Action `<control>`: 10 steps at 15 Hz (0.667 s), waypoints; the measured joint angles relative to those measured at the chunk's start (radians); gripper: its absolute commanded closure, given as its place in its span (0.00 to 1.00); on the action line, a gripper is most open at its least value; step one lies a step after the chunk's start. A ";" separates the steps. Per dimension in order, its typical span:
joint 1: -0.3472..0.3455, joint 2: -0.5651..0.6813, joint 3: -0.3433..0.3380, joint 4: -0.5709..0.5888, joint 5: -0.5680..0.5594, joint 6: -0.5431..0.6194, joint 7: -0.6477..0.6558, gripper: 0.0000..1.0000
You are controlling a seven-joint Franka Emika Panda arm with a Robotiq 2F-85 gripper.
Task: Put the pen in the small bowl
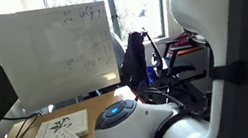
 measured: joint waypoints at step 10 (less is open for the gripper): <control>0.062 -0.004 -0.098 0.078 -0.015 -0.069 0.028 0.97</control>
